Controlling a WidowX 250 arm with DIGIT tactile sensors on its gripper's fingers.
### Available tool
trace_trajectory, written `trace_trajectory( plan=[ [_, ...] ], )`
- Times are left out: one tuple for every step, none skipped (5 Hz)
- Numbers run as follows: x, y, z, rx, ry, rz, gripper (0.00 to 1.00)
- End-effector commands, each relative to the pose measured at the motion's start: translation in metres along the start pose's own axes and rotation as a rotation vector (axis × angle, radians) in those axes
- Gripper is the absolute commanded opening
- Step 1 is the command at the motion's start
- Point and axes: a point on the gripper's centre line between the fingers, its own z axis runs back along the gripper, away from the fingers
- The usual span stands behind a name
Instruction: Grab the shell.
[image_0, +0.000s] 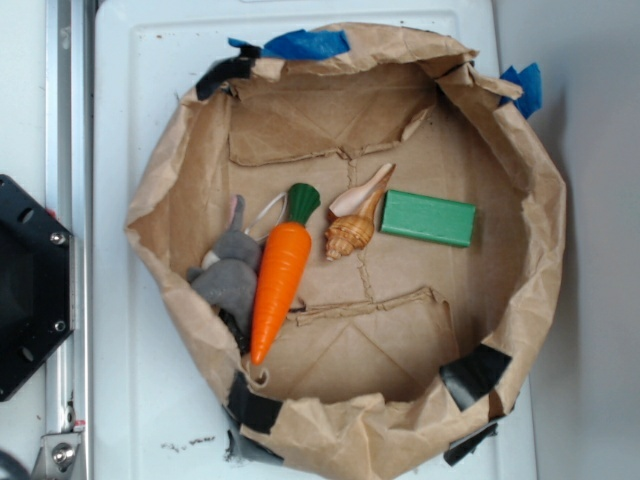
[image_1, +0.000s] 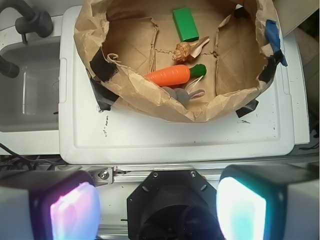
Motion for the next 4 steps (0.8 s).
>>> trace_trajectory(
  plan=[
    [0.0,0.0,0.0,0.0,0.0,0.0,1.0],
    [0.041,0.008,-0.009,0.023,-0.058,0.003,1.0],
    [0.076,0.017,-0.02,0.047,-0.108,-0.022,1.0],
    [0.091,0.022,-0.033,0.023,-0.111,-0.012,1.0]
  ],
)
